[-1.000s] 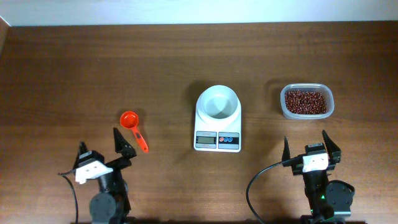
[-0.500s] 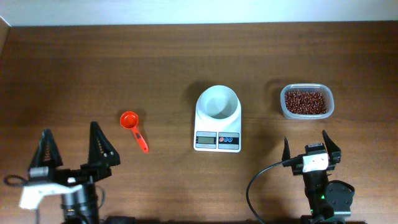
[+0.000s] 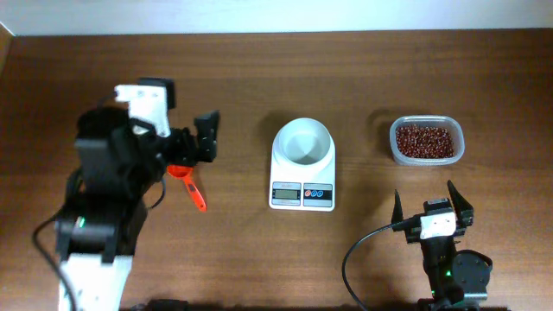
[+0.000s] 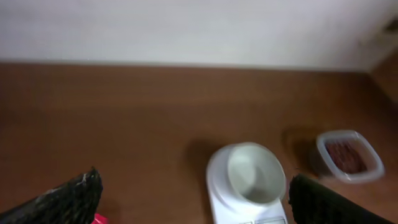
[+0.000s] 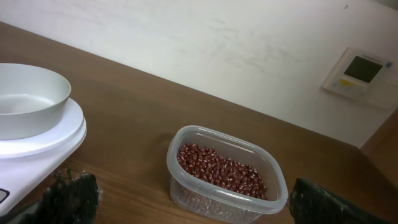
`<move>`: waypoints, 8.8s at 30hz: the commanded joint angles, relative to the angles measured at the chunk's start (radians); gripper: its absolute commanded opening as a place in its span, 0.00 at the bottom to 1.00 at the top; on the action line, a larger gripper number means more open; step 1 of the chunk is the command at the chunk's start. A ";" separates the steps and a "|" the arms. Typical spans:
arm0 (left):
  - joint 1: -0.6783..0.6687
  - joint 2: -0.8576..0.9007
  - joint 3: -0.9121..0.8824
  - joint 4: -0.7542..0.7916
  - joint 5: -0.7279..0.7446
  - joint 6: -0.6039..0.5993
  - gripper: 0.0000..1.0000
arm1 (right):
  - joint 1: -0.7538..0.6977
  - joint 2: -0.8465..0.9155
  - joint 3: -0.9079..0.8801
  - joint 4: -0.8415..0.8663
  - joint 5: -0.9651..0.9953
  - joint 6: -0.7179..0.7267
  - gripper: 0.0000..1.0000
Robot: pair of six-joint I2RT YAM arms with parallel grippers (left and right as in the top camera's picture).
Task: Scoop item into bowl and weigh 50g on scale
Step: 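Move the left gripper over the orange scoop and lower toward it, then close the left gripper on the orange scoop's handle, then lift the orange scoop with the left gripper toward the scale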
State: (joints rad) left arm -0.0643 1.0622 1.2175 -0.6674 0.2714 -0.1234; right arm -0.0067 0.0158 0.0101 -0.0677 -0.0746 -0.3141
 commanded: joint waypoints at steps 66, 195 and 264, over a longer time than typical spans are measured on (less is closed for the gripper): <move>0.002 0.362 0.017 0.101 -0.059 -0.127 0.99 | 0.006 -0.003 -0.005 -0.005 0.008 0.007 0.99; 0.057 0.228 -0.349 0.266 -0.014 -0.624 0.00 | 0.006 -0.003 -0.005 -0.005 0.008 0.007 0.99; 0.063 0.134 -0.350 0.161 0.496 -1.182 0.00 | 0.006 0.751 1.186 -0.821 -0.504 0.537 0.99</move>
State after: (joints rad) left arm 0.0002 1.2041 0.8539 -0.5079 0.7300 -1.2858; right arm -0.0055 0.7101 1.1816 -0.8707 -0.4652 0.1993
